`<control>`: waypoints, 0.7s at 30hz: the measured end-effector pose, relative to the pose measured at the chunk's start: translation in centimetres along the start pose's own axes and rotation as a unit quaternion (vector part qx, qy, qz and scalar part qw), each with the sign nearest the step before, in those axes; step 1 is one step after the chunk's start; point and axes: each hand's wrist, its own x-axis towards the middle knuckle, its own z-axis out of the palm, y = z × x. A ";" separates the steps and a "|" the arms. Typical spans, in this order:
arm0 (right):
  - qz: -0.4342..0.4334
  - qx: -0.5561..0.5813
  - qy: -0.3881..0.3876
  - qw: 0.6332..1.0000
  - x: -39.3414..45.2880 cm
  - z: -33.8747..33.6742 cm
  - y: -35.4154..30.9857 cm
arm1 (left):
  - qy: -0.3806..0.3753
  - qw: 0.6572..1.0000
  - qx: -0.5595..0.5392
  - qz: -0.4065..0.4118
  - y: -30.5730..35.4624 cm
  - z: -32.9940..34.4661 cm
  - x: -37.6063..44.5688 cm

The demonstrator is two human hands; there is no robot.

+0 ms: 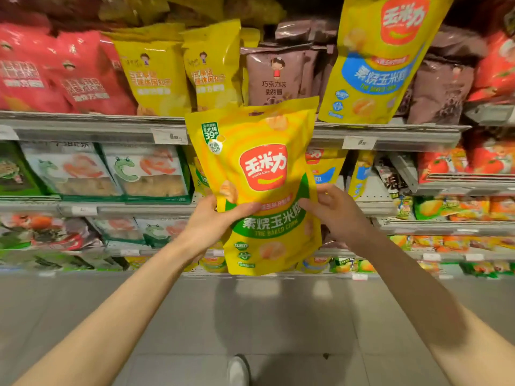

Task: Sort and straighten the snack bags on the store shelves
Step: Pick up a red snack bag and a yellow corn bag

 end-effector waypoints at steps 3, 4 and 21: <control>0.006 0.006 0.014 1.000 2.4 0.9 2.4 | 0.012 1.000 -0.013 0.000 -2.4 -0.2 2.5; 0.008 0.004 0.018 1.000 3.1 1.2 3.4 | 0.014 1.000 -0.016 0.000 -3.5 -0.3 3.5; -0.023 -0.015 -0.033 0.999 12.0 4.1 33.5 | 0.074 0.996 -0.056 -0.017 -32.9 2.8 12.0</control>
